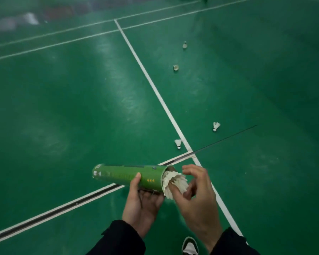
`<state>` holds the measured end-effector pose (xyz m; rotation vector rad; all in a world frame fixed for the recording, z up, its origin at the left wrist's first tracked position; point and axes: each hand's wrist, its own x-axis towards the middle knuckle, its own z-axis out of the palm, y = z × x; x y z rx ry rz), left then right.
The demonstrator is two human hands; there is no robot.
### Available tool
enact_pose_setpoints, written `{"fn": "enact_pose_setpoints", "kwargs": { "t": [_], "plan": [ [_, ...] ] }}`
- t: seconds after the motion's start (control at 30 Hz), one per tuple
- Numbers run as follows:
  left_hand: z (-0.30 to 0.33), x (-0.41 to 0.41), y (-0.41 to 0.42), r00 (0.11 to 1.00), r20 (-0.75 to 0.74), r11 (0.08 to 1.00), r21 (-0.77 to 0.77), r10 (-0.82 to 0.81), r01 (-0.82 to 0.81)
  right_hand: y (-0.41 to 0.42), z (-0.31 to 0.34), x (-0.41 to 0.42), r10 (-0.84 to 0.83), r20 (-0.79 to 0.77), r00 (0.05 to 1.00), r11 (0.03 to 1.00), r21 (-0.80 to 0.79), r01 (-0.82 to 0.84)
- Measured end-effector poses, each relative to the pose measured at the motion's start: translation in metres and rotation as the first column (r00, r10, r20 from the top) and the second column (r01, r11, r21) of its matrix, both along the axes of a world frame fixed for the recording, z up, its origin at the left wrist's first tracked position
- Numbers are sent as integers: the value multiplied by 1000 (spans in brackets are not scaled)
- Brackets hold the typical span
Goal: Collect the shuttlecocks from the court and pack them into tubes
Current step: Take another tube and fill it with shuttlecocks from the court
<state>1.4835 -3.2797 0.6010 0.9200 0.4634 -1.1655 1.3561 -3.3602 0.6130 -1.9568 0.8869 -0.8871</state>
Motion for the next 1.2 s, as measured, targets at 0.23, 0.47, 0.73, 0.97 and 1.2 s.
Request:
{"fn": "enact_pose_setpoints", "kwargs": {
  "t": [0.23, 0.47, 0.73, 0.97, 1.2],
  "plan": [
    [77, -43, -75, 999, 14, 999, -10, -33, 33, -70, 71, -56, -71, 84, 994, 997, -35, 74],
    [114, -92, -159, 983, 77, 984, -44, -169, 173, -142, 110, -110, -207, -314, 926, 951, -288, 115],
    [125, -116, -229, 924, 206, 938, -62, -323, 342, -199, 161, -150, 362, -155, 919, 811, 539, -228],
    [95, -100, -266, 899, 182, 908, -65, -398, 415, -252, 158, -122, 428, 220, 877, 330, 865, -378],
    [62, -39, -326, 913, 128, 912, -97, -387, 400, -312, 123, -47, 104, 185, 977, 389, 897, -211]
  ]
}}
